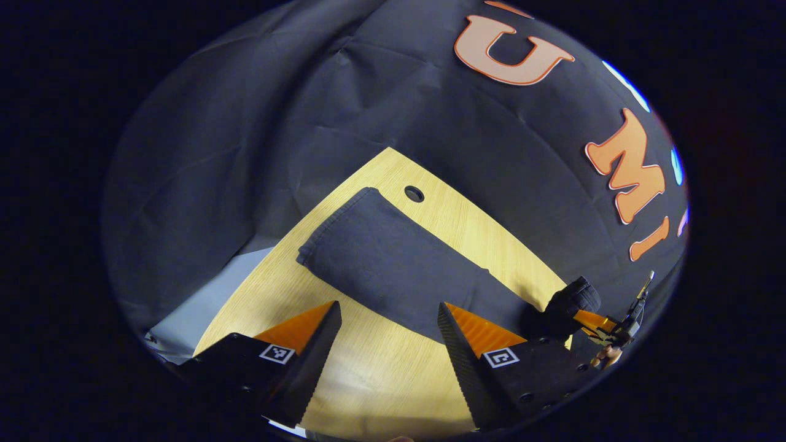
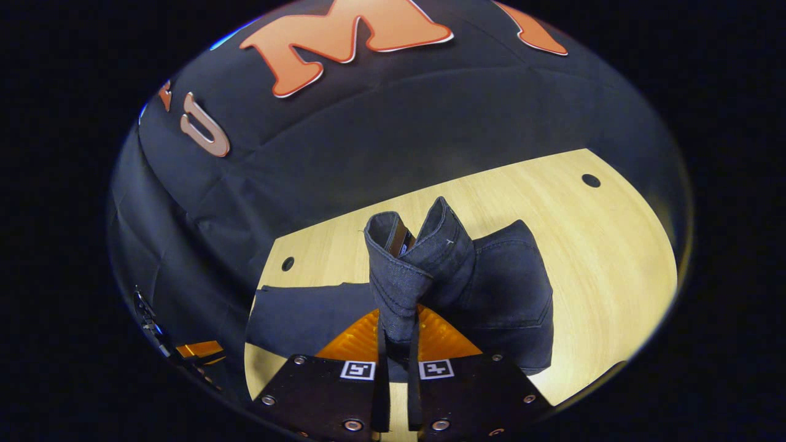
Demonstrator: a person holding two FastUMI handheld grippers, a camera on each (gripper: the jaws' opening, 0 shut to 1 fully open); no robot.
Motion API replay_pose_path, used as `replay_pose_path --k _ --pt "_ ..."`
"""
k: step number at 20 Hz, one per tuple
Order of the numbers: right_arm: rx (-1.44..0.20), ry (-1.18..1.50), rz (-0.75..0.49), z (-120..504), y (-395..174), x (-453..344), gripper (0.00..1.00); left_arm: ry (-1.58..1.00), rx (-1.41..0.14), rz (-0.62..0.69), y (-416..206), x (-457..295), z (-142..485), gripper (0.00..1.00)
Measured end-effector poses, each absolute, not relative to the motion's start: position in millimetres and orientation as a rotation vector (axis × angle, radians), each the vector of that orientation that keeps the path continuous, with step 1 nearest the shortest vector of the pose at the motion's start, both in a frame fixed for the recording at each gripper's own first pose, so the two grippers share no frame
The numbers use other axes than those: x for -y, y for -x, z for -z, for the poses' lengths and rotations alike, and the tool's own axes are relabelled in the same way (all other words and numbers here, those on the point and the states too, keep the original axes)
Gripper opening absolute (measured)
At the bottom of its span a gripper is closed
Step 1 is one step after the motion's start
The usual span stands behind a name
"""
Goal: Grasp the waist and the cuffs of the jeans and fold them to make the two legs overlap; first hold the waist and fold one-third of the jeans toward the cuffs, then hold the cuffs and fold the remaining one-third in the same direction to finish folding.
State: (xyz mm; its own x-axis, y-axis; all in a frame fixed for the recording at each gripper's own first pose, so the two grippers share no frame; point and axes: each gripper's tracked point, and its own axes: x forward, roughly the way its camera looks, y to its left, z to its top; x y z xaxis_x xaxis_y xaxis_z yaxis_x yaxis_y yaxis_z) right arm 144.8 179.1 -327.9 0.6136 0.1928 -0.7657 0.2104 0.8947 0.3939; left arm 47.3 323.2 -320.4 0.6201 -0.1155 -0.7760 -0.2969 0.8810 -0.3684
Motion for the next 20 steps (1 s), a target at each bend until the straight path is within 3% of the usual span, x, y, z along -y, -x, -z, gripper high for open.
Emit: replay_pose_path --k 1,2,6,7,10,11,12,13,14,15,16,19,20 --pt "-0.943 -0.481 0.007 332 -143 -188 0.12 0.504 -0.908 -0.113 -48 -326 320 0.91" --pt "-0.967 -0.483 0.008 341 -140 -193 0.12 0.509 -0.911 -0.114 -47 -328 321 0.95" --pt "-1.029 -0.527 0.031 368 -137 -216 0.12 0.518 -0.927 -0.098 -51 -332 326 0.96" --pt "-1.031 -0.539 0.027 367 -132 -222 0.25 0.519 -0.929 -0.094 -53 -334 326 0.96" --pt "-1.037 -0.614 -0.017 363 -129 -246 0.35 0.518 -0.947 -0.076 -57 -336 332 0.95" --pt "-1.033 -0.662 -0.065 354 -128 -262 0.43 0.521 -0.959 -0.07 -60 -336 336 0.95" --pt "-1.021 -0.679 -0.088 349 -128 -270 0.4 0.525 -0.971 -0.067 -62 -337 342 0.96" --pt "-1.014 -0.678 -0.085 347 -127 -272 0.74 0.534 -0.985 -0.064 -63 -338 346 0.96" --pt "-1.005 -0.661 -0.069 346 -125 -268 0.78 0.543 -0.995 -0.065 -65 -340 351 0.96" --pt "-0.994 -0.639 -0.057 345 -123 -261 0.7 0.554 -1.008 -0.068 -68 -341 356 0.95" --pt "-0.98 -0.618 -0.05 341 -122 -255 0.72 0.561 -1.026 -0.072 -70 -341 363 0.95" --pt "-0.922 -0.556 -0.019 321 -116 -235 0.94 0.549 -1.106 -0.111 -73 -349 386 0.95" --pt "-0.898 -0.54 -0.008 313 -113 -228 0.96 0.535 -1.134 -0.136 -74 -355 396 0.95"
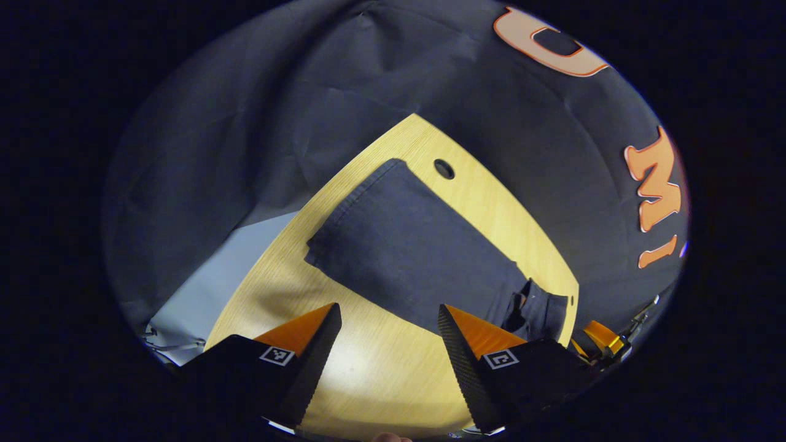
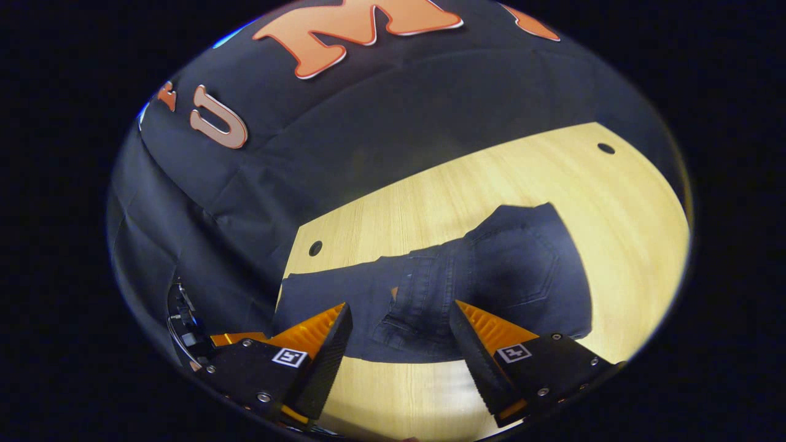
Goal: Grasp the waist and the cuffs of the jeans and fold them to make the two legs overlap; first hold the waist and fold one-third of the jeans toward the cuffs, then hold the cuffs and fold the remaining one-third in the same direction to finish folding.
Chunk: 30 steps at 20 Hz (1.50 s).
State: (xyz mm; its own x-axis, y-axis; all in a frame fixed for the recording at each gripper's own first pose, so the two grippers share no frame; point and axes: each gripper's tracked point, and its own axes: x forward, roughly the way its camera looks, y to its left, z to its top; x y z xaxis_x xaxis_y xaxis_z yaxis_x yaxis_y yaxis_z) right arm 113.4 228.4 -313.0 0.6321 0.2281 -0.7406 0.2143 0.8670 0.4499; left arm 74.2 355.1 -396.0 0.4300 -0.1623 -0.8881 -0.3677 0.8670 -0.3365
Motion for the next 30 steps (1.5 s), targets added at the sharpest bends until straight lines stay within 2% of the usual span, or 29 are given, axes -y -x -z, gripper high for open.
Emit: replay_pose_path --k 6,10,13,14,15,20,23,28,29,30 --pt "-0.791 -0.518 0.044 273 -91 -199 0.99 0.508 -1.303 -0.283 -79 -368 443 0.95" --pt "-0.751 -0.533 0.101 263 -74 -173 0.99 0.539 -1.333 -0.373 -103 -373 452 0.95" --pt "-0.745 -0.573 0.118 262 -63 -164 0.99 0.561 -1.391 -0.489 -108 -381 464 0.96" --pt "-0.743 -0.565 0.13 262 -61 -158 0.98 0.58 -1.383 -0.501 -115 -380 463 0.93" --pt "-0.742 -0.558 0.138 261 -59 -154 0.98 0.579 -1.38 -0.536 -119 -382 467 0.95" --pt "-0.735 -0.558 0.115 253 -64 -142 0.98 0.541 -1.418 -0.662 -125 -384 471 0.95" --pt "-0.747 -0.578 0.075 253 -69 -143 0.99 0.499 -1.41 -0.68 -129 -384 475 0.96" --pt "-0.751 -0.573 0.024 253 -79 -138 0.98 0.391 -1.374 -0.599 -136 -379 471 0.94" --pt "-0.753 -0.568 0.019 252 -79 -135 0.99 0.367 -1.348 -0.567 -140 -380 473 0.81" --pt "-0.754 -0.563 0.006 252 -78 -133 0.99 0.341 -1.319 -0.533 -145 -376 473 0.8"
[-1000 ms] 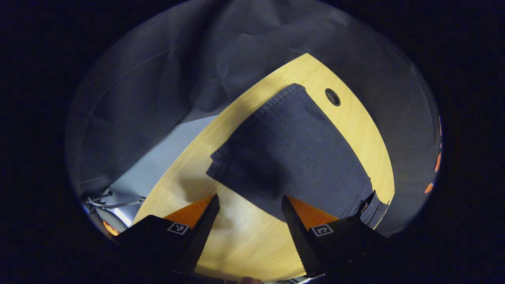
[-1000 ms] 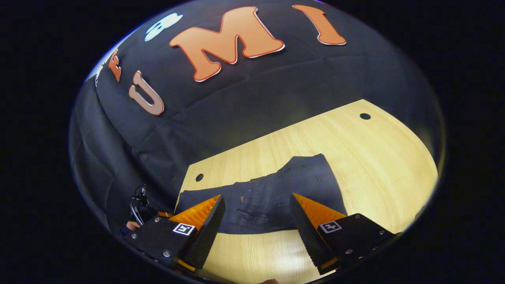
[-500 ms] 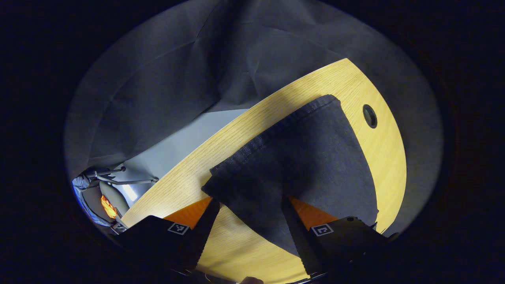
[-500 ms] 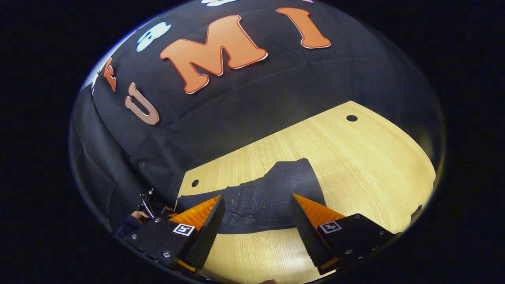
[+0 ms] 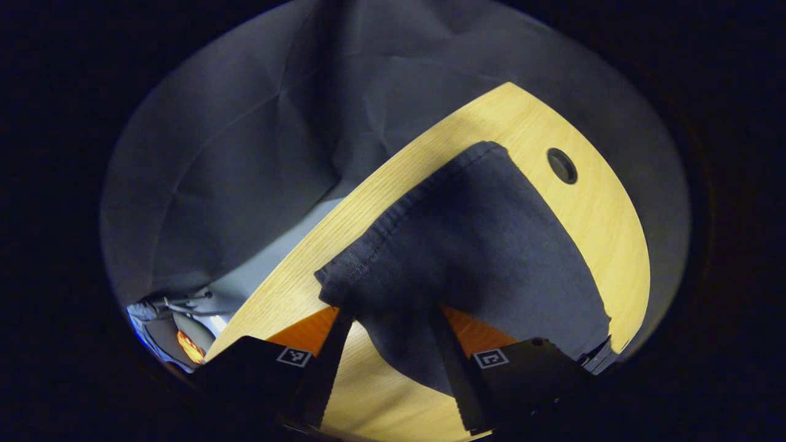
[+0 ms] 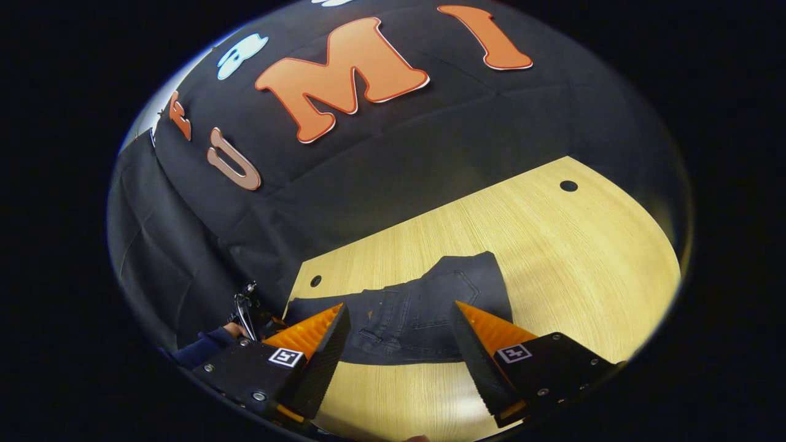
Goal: Grasp the waist and the cuffs of the jeans and fold them to make the two legs overlap; first hold the waist and fold one-third of the jeans toward the cuffs, then hold the cuffs and fold the remaining one-third in the same direction to finish folding.
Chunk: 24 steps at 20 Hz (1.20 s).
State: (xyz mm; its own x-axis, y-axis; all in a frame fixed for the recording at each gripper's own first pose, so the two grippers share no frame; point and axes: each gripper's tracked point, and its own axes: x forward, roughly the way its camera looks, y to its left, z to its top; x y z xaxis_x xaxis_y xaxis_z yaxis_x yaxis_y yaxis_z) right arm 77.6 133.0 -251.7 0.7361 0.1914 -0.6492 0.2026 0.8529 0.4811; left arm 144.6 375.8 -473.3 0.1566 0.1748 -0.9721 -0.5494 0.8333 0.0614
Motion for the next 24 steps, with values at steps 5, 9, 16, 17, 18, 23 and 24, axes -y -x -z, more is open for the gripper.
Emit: replay_pose_path --k 5,9,16,17,18,23,24 --pt "-0.752 -0.557 0.004 251 -62 -102 0.99 0.272 -1.212 -0.413 -150 -360 466 0.12" --pt "-0.75 -0.582 0.052 252 -59 -66 0.99 0.421 -1.105 -0.402 -168 -353 457 0.02" --pt "-0.718 -0.673 0.048 245 -80 -57 0.99 0.501 -0.91 -0.344 -175 -317 376 0.02" --pt "-0.721 -0.677 0.049 247 -81 -58 0.99 0.495 -0.882 -0.322 -177 -313 362 0.02" --pt "-0.726 -0.681 0.044 249 -83 -59 0.99 0.491 -0.861 -0.298 -177 -308 350 0.02" --pt "-0.738 -0.677 0.035 250 -82 -59 0.99 0.5 -0.786 -0.198 -178 -264 304 0.02" --pt "-0.732 -0.668 0.039 249 -83 -56 0.99 0.503 -0.774 -0.175 -179 -254 298 0.02"
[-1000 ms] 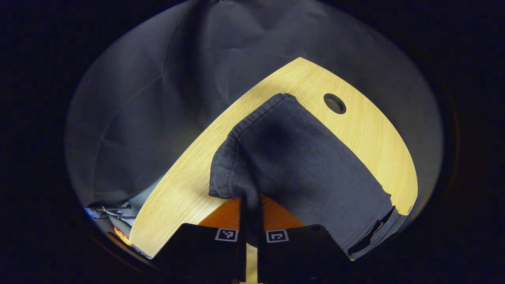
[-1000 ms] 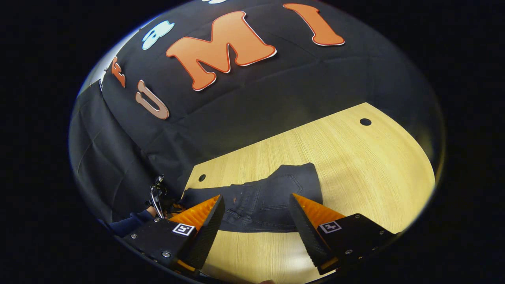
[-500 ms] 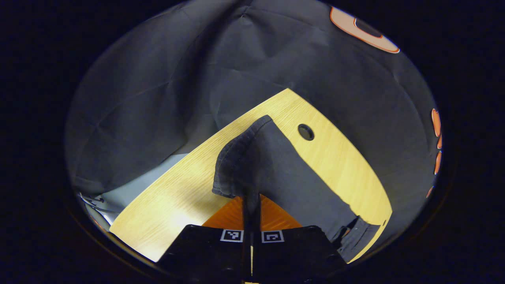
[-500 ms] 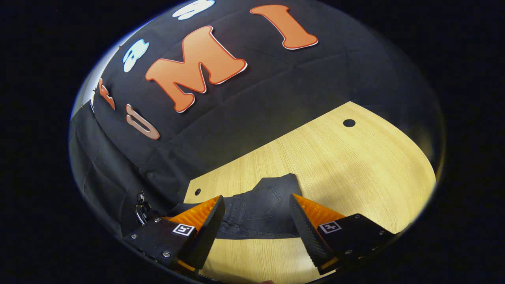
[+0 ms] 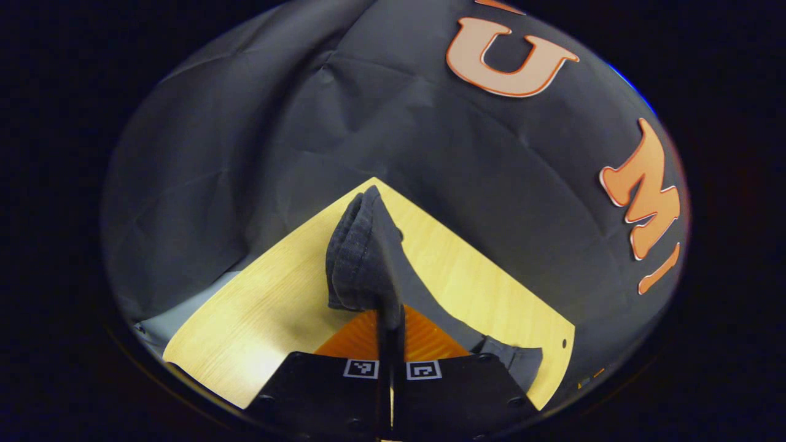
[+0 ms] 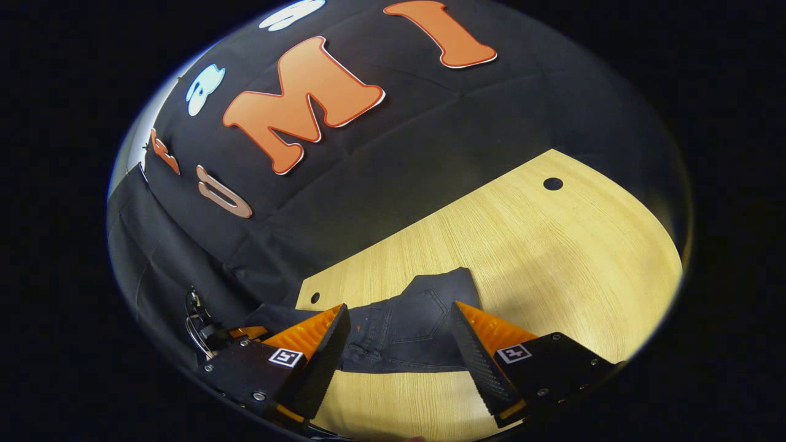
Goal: Grasp the waist and the cuffs of the jeans and fold them to make the two legs overlap; first hold the waist and fold one-third of the jeans toward the cuffs, then hold the cuffs and fold the remaining one-third in the same direction to finish folding.
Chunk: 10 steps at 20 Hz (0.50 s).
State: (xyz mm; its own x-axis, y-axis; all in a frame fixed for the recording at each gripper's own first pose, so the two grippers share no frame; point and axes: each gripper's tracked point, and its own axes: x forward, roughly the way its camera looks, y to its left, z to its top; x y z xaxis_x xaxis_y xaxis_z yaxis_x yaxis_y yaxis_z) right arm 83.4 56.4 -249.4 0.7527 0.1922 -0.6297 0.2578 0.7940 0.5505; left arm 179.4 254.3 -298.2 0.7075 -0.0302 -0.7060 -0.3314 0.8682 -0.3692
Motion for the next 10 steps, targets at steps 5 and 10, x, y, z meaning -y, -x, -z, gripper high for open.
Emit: replay_pose_path --k 5,10 --pt "-0.658 -0.629 0.048 233 -86 -40 0.98 0.531 -0.692 -0.07 -179 -221 262 0.02" --pt "-0.634 -0.612 0.035 228 -87 -32 0.99 0.547 -0.662 -0.043 -171 -186 243 0.02"
